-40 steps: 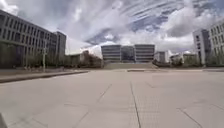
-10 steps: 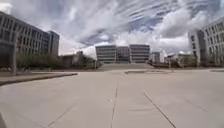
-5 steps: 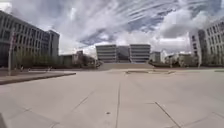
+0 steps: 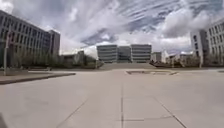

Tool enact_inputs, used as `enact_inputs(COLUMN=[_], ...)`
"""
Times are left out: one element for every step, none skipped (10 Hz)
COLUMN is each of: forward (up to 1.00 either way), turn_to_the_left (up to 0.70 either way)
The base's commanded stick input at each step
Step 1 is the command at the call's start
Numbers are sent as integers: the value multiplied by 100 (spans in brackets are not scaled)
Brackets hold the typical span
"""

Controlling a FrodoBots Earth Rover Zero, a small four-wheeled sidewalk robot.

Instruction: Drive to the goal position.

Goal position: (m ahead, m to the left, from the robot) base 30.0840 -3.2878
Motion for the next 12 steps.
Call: enact_inputs(forward=[100,100,100,100,100,100,100,100,100,100,100,100], turn_to_the_left=[-11,-40,-38,-15,3,1,5,5,3,0,-40,-40])
